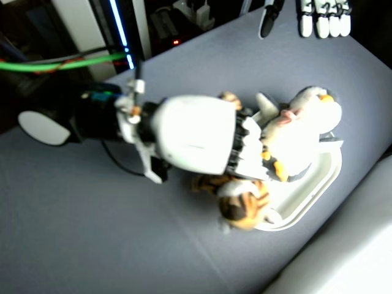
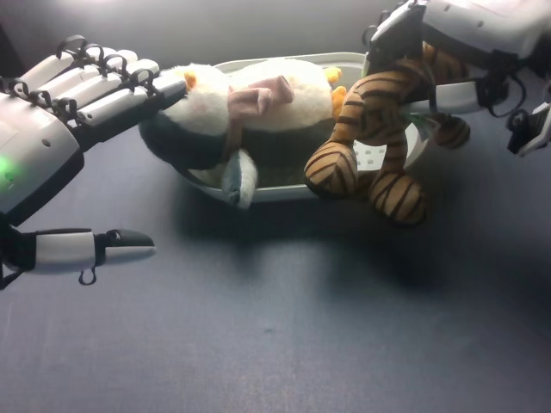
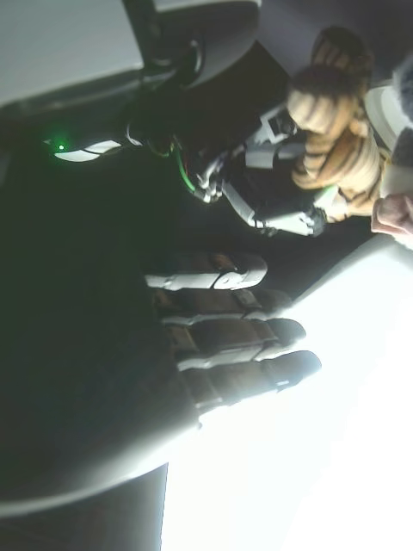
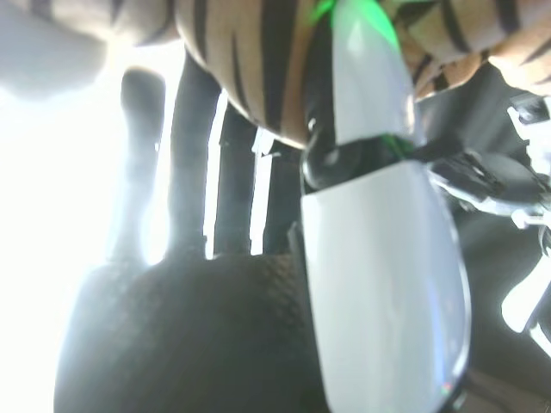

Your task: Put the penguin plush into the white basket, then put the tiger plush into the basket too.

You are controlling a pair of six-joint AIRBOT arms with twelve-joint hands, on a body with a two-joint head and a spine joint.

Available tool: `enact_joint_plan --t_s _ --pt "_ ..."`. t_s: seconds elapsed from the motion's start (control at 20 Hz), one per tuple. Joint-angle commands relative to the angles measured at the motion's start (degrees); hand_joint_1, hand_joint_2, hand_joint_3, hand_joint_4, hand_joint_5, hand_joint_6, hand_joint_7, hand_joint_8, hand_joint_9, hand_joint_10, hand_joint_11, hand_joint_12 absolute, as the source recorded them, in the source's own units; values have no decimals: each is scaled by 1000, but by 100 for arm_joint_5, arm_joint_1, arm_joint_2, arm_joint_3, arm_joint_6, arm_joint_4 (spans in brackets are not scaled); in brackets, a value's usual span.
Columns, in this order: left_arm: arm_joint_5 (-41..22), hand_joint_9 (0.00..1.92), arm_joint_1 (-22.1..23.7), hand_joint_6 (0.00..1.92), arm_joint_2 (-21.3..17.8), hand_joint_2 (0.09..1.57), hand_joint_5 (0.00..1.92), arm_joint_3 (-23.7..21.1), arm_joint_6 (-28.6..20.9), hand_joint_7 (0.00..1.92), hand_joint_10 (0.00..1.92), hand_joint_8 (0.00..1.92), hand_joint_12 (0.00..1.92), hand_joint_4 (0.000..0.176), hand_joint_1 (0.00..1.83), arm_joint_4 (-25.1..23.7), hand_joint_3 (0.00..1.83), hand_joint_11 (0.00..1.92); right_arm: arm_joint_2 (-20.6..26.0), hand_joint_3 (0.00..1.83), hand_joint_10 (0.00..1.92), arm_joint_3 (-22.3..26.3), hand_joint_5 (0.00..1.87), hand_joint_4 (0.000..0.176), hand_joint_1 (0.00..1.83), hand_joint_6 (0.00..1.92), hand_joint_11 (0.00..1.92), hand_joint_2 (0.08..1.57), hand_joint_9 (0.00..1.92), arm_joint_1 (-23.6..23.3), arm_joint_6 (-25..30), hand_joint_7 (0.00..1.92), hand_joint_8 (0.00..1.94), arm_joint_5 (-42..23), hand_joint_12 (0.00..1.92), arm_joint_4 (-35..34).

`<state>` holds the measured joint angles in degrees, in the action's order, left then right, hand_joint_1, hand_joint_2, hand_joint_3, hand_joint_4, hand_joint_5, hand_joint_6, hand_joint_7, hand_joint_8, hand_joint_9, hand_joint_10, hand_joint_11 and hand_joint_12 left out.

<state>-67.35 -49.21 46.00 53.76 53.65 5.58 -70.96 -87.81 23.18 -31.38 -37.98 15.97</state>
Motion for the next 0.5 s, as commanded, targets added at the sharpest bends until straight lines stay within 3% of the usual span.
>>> enact_joint_plan --t_s 0.0,0.05,0.1,0.15,0.2,0.25,0.35,0.45 --pt "-699 173 35 2 12 903 220 15 -45 219 6 3 479 57 864 36 0 0 -7 5 1261 -65 999 0 1369 795 474 1115 905 -116 9 930 1089 -369 1253 -75" --pt "-697 193 35 1 34 910 224 23 -66 234 6 3 571 56 862 25 0 0 -23 0 611 -85 730 0 1340 294 329 1057 711 -121 8 725 449 -298 1067 -23" --pt "-698 199 35 0 37 919 220 23 -71 235 6 1 591 50 850 22 4 0 -23 0 234 -77 545 56 1245 71 202 1018 563 -121 3 580 127 -279 954 -15" --pt "-709 211 26 2 37 916 228 20 -87 242 7 2 631 60 854 21 1 0 -23 0 54 -76 241 144 1149 13 40 969 305 -120 1 303 25 -233 757 -9" --pt "-720 214 17 3 37 916 233 19 -102 247 7 3 636 49 853 21 1 0 -23 0 10 -65 47 170 1048 2 7 929 66 -119 1 63 4 -217 343 -8" --pt "-736 213 6 3 37 917 237 16 -114 251 5 3 611 44 853 22 1 0 -21 0 1 -30 9 175 1007 0 1 915 12 -119 1 12 0 -216 68 -11" --pt "-751 209 -6 3 37 920 242 12 -125 255 1 3 577 48 840 27 0 0 -20 12 0 71 0 176 902 0 0 948 0 -119 1 0 0 -230 2 -14" --pt "-813 195 -50 0 37 932 237 6 -150 245 1 1 516 36 848 86 2 0 179 17 0 274 0 176 803 0 0 970 0 -51 25 0 0 -423 0 -16"
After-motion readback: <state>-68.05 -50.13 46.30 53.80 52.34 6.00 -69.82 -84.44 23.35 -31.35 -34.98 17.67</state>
